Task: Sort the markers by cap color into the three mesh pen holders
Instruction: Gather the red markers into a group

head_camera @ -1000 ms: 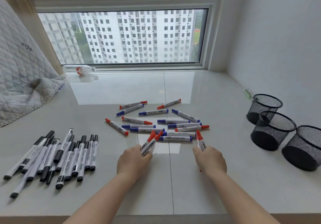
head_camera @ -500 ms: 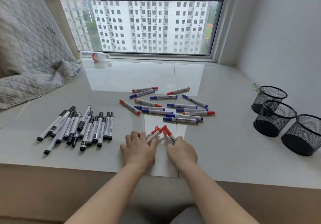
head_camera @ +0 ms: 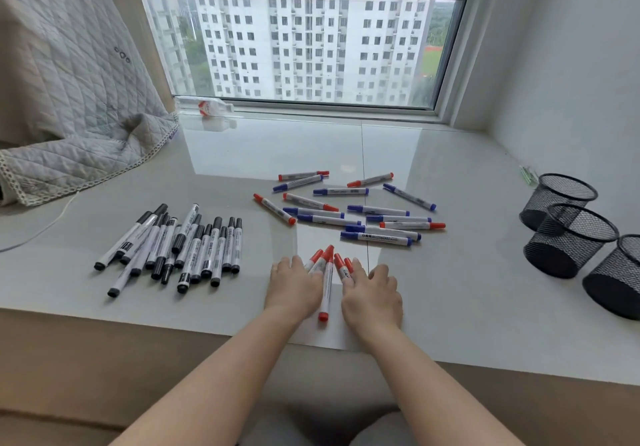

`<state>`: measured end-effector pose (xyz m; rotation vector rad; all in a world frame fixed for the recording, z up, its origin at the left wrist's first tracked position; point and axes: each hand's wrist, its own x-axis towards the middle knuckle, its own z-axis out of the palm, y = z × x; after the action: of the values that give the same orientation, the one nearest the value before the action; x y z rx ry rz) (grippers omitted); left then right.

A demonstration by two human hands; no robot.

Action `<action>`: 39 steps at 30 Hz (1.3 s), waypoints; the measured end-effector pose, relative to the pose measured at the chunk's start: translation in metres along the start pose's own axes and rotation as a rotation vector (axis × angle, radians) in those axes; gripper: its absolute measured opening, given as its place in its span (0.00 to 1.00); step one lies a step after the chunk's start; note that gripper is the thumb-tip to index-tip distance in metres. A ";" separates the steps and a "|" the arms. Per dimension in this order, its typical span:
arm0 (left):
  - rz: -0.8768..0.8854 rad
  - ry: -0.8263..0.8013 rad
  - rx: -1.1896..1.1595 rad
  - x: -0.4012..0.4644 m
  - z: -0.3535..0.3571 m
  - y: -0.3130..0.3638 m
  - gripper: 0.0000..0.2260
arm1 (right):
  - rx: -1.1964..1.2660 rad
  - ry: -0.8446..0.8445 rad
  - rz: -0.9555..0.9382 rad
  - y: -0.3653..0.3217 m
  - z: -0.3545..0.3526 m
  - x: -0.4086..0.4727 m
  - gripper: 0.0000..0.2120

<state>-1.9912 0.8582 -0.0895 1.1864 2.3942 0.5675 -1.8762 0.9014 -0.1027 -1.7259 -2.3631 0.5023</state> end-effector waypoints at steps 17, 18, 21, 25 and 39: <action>-0.058 0.124 0.075 0.100 -0.042 0.013 0.21 | -0.004 0.201 -0.171 0.088 -0.083 0.120 0.13; -0.062 0.142 0.100 0.109 -0.047 0.010 0.20 | -0.027 0.175 -0.188 0.088 -0.083 0.128 0.13; -0.045 0.191 0.167 0.134 -0.058 0.001 0.20 | -0.092 0.088 -0.215 0.087 -0.079 0.148 0.12; 0.107 0.146 0.366 0.159 -0.068 -0.009 0.25 | -0.108 0.022 -0.213 0.085 -0.071 0.164 0.11; 0.208 0.053 0.497 0.182 -0.077 -0.023 0.06 | 0.007 0.042 -0.251 0.062 -0.073 0.189 0.06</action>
<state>-2.1479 0.9796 -0.0692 1.6539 2.5555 0.0525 -1.8565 1.1091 -0.0686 -1.3931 -2.4956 0.4287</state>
